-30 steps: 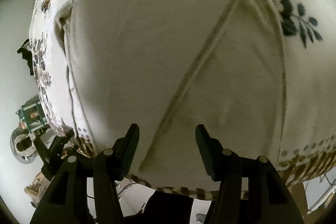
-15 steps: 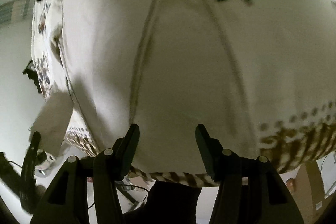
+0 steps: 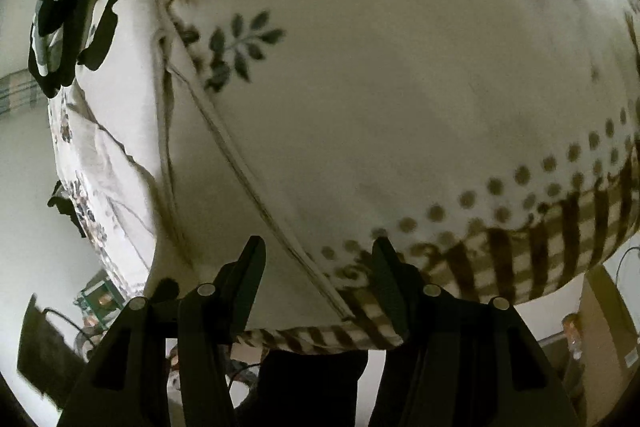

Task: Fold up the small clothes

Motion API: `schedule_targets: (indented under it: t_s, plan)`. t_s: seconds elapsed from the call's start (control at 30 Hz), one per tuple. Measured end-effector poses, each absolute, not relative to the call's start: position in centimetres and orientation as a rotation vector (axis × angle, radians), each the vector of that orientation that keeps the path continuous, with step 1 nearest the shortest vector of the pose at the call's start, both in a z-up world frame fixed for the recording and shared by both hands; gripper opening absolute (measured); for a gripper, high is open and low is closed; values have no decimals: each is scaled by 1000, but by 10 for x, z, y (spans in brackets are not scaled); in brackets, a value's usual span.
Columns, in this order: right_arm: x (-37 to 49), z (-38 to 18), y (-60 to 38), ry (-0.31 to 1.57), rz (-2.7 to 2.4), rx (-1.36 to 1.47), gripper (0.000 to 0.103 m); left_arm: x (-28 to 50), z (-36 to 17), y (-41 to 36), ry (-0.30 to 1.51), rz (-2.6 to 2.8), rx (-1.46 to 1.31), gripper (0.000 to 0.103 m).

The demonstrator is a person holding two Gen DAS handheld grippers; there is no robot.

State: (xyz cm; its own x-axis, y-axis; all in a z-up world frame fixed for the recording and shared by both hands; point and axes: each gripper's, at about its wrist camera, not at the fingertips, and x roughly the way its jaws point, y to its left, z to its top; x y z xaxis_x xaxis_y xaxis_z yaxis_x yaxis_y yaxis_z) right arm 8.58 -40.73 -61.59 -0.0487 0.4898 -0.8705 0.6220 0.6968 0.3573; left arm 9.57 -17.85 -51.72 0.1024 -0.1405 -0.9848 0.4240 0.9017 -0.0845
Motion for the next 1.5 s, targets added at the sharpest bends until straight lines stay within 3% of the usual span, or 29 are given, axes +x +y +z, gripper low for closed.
schedule_targets:
  t_s: [0.07,0.13,0.17,0.2,0.47,0.5,0.57,0.77,1.07,1.17,1.23,1.27,1.3,1.37,1.5]
  plan:
    - [78,-615,-412,1690,-115,921,58,101,-513,-166,1398,-386,222,9]
    - [79,-611,-406,1674,-58,950,58,107,-508,-147,1392,-342,203,39]
    - [84,-608,-394,1665,-10,965,58,110,-504,-136,1385,-311,188,74]
    - [89,-607,-387,1658,28,970,58,113,-500,-118,1369,-248,169,90]
    - [142,-646,-294,1739,222,785,58,116,-521,1,1408,130,36,89]
    - [143,-651,-287,1758,225,773,44,115,-525,8,1410,154,27,89]
    - [138,-648,-279,1749,213,758,3,115,-529,19,1408,196,22,89]
    - [113,-618,-292,1739,150,697,2,110,-537,33,1410,224,-1,89]
    - [106,-616,-314,1766,84,627,2,104,-554,32,1453,202,-8,90]
    - [107,-618,-307,1817,95,556,2,105,-553,35,1462,197,-17,90]
    - [109,-623,-305,1862,116,563,11,116,-549,38,1450,187,-33,90]
    - [112,-623,-307,1862,140,615,23,128,-546,39,1436,181,-31,90]
    - [116,-621,-311,1844,150,659,40,143,-543,39,1415,172,-35,90]
    - [128,-614,-321,1779,131,723,59,175,-537,40,1365,156,-51,90]
    - [147,-607,-347,1701,39,775,60,244,-535,31,1330,87,-63,89]
